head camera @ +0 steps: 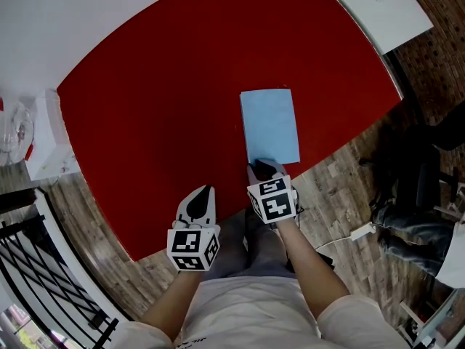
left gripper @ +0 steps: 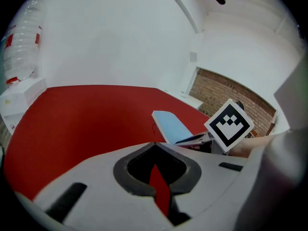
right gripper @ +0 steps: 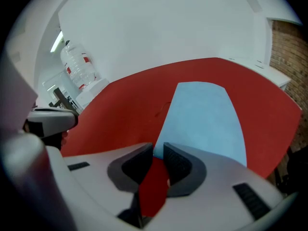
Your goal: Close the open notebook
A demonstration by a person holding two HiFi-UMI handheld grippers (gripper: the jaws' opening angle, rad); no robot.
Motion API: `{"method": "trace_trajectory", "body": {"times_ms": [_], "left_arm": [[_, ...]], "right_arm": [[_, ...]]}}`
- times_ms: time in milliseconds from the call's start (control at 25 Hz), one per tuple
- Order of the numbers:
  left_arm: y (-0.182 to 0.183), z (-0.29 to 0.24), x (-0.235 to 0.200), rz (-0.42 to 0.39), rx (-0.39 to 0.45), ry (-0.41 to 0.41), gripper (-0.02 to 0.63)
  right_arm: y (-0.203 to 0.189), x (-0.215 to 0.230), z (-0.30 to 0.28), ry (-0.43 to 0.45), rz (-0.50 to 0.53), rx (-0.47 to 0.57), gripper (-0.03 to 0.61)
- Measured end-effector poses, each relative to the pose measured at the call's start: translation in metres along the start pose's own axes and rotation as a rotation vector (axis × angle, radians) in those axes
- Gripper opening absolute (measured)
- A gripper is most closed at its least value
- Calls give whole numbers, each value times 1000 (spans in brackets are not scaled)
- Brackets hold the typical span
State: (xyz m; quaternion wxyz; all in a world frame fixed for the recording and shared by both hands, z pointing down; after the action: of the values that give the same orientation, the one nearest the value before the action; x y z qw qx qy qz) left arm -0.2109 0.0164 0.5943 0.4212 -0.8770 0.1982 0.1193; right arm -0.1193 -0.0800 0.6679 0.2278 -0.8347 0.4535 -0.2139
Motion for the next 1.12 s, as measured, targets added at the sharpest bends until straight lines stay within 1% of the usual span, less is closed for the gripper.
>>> {"method": "trace_trajectory", "body": {"times_ms": [120, 280, 480, 680, 880, 1040, 1120], "left_arm": [[2, -1, -1, -1, 2, -3, 6], [3, 0, -2, -7, 5, -2, 6], [9, 5, 7, -30, 16, -14, 6], [31, 12, 23, -75, 47, -30, 6], [50, 34, 50, -104, 68, -57, 6], [55, 49, 79, -123, 57, -92, 6], [52, 56, 92, -125, 44, -112, 6]], "right_arm": [[2, -2, -1, 10, -14, 5, 67], [3, -5, -3, 7, -4, 12, 77], [2, 0, 7, 4, -16, 79, 75], [22, 3, 57, -16, -18, 191, 74], [28, 0, 123, -41, -28, 251, 71], [31, 2, 173, -92, -31, 304, 21], [30, 0, 196, -113, -30, 327, 8]]}}
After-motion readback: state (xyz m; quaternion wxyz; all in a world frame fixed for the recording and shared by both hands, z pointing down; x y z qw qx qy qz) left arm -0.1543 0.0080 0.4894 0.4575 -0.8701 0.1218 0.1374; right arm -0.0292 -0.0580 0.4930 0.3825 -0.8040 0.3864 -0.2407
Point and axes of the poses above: the fingertips, and each gripper's own axes: z backward along the fingers, x to its right, y out of its top, the point moved 2 cm from there along z, backward along the fingers, and after that the axes turned 8 degrees about z, right-handed, at the moved point
